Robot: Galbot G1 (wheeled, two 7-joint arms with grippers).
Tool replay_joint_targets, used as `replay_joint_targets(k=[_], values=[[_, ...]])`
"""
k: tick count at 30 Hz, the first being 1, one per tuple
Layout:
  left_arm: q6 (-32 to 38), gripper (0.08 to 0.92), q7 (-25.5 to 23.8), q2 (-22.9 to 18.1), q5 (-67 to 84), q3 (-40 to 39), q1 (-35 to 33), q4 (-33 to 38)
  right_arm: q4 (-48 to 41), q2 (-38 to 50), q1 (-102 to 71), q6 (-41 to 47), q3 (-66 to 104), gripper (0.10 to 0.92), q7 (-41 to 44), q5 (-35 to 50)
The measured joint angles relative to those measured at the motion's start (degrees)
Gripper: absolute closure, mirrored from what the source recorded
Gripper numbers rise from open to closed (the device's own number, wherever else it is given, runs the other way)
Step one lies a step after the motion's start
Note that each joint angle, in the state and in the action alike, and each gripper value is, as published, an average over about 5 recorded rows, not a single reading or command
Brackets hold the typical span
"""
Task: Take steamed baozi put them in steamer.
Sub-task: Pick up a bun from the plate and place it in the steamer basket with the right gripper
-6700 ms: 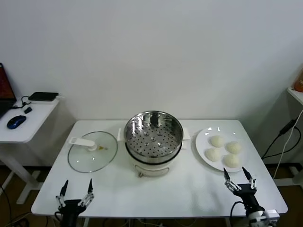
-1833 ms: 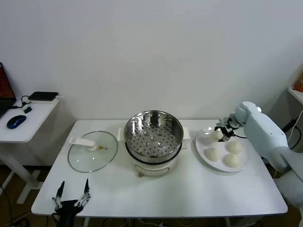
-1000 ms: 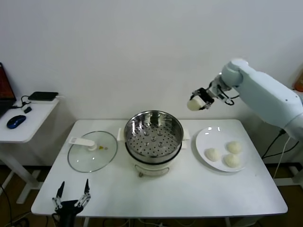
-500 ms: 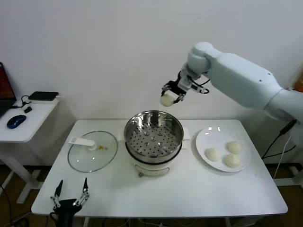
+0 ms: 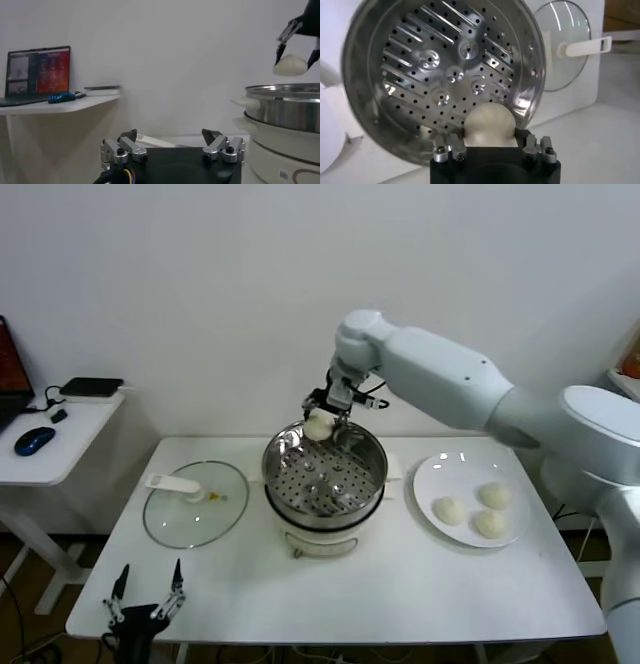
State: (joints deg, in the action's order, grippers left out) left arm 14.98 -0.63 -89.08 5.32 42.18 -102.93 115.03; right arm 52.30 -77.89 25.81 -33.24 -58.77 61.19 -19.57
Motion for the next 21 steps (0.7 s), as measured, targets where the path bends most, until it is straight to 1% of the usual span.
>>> replay_joint_targets(k=[11,21], values=[[-0.1,0.177,0.0,0.0,0.1,0.0,0.1,-0.2,-4.9,-3.0,-4.5,-2.4,3.4,0.355,-0.8,-8.6],[-0.2,0.177,0.0,0.0,0.1,0.0,0.3,-0.4,-7.1,-3.7,-7.1,-3.4,5.3,0.355,-0.9,-13.0]])
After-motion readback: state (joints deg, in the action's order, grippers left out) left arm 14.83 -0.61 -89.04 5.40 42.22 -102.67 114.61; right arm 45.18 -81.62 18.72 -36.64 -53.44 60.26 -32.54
